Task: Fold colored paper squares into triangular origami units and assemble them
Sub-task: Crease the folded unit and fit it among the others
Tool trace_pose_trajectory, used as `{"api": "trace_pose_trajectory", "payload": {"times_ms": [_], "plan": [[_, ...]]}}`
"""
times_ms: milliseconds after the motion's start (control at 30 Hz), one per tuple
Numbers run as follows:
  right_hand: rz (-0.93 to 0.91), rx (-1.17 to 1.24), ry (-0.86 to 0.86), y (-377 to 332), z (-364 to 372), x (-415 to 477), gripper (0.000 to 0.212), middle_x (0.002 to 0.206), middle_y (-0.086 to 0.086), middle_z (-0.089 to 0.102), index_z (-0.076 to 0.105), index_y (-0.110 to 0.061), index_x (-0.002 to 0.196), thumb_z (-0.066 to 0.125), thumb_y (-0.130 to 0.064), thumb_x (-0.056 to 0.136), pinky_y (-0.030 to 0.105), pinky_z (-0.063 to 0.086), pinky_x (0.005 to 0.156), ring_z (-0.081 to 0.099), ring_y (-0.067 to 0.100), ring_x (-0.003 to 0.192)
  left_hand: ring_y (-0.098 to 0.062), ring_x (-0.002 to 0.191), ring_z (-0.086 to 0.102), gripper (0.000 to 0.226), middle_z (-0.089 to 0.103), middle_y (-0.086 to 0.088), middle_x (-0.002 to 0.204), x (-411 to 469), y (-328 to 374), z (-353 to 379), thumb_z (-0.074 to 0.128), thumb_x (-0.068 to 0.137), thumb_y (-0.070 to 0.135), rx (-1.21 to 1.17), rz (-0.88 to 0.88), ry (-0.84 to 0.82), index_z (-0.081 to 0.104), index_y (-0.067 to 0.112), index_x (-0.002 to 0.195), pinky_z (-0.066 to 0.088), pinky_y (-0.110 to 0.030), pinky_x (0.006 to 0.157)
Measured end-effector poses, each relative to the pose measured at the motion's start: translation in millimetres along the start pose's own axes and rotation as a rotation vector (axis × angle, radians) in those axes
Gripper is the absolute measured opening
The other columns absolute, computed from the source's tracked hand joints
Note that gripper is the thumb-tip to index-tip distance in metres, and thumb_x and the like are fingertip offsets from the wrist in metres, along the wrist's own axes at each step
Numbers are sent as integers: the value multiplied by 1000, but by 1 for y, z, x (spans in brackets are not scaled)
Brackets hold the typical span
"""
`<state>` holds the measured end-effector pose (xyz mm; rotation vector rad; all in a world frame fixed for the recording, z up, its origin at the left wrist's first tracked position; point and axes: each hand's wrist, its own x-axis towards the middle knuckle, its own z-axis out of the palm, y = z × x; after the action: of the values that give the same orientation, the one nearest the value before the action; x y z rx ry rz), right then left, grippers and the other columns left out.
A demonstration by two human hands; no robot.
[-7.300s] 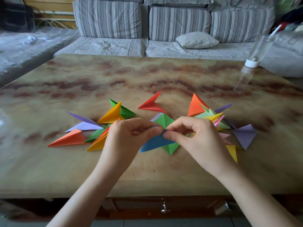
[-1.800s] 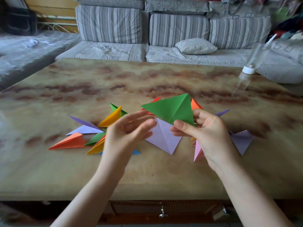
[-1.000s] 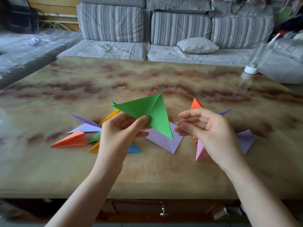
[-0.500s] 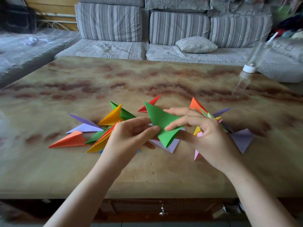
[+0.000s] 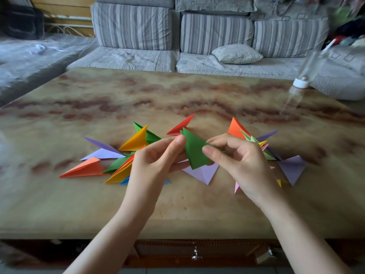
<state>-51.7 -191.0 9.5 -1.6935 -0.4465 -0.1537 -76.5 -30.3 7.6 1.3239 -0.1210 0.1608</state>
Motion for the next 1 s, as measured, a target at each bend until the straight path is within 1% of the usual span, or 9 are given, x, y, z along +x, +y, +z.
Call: {"api": "trace_pose_trajectory", "payload": {"times_ms": [67, 200, 300, 400, 500, 633, 867, 1000], "plan": [[23, 16, -4, 1, 1, -1, 2, 76, -2, 69, 69, -9, 81, 68, -8, 82, 18, 49, 69, 64, 8, 69, -22, 84, 72, 32, 75, -11, 90, 1, -2, -2, 63, 75, 20, -22, 0, 41, 70, 2, 100, 57, -24, 69], [30, 42, 4, 1, 2, -1, 10, 78, -4, 70, 68, -15, 83, 71, -6, 79, 21, 51, 73, 66, 9, 75, -20, 80, 73, 33, 75, -11, 88, 2, -3, -2, 66, 69, 14, -52, -14, 73, 69, 2, 100, 57, -24, 67], [24, 79, 9, -1, 2, -1, 12, 79, -3, 70, 68, -14, 84, 71, -3, 78, 21, 52, 74, 66, 10, 77, -17, 77, 73, 28, 75, -8, 86, 1, -2, -1, 64, 70, 13, -69, -14, 62, 70, 5, 97, 57, -22, 65], [23, 95, 16, -2, 3, -1, 12, 78, -3, 70, 68, -12, 84, 71, -2, 78, 20, 51, 72, 66, 9, 75, -15, 77, 72, 25, 75, -7, 87, 1, -2, -2, 63, 74, 9, -73, -9, 46, 70, 5, 98, 56, -21, 65], [24, 94, 30, -2, 4, -1, 12, 78, -2, 70, 68, -11, 85, 71, -1, 78, 19, 51, 71, 66, 10, 75, -16, 79, 72, 22, 75, -9, 89, 0, -2, -2, 60, 81, 3, -70, -15, 36, 69, 2, 101, 56, -21, 66], [19, 103, 43, -2, 6, -1, 13, 78, -2, 70, 69, -11, 84, 71, 0, 78, 19, 52, 71, 66, 10, 75, -17, 79, 72, 21, 75, -10, 90, 0, -1, -1, 58, 84, 0, -58, -12, 38, 68, 1, 103, 56, -21, 66], [19, 123, 55, -1, 8, -1, 14, 77, -3, 70, 68, -11, 84, 71, 1, 77, 19, 51, 70, 66, 9, 74, -16, 77, 72, 20, 75, -10, 89, 0, 0, -1, 57, 85, -1, -41, -5, 52, 69, 0, 101, 55, -20, 65], [17, 122, 56, -1, 10, -1, 16, 76, -5, 70, 68, -13, 82, 71, 1, 76, 17, 50, 70, 66, 7, 74, -17, 76, 72, 18, 75, -10, 86, -1, 0, -1, 57, 85, 0, -40, -7, 54, 70, 4, 96, 56, -20, 64]]}}
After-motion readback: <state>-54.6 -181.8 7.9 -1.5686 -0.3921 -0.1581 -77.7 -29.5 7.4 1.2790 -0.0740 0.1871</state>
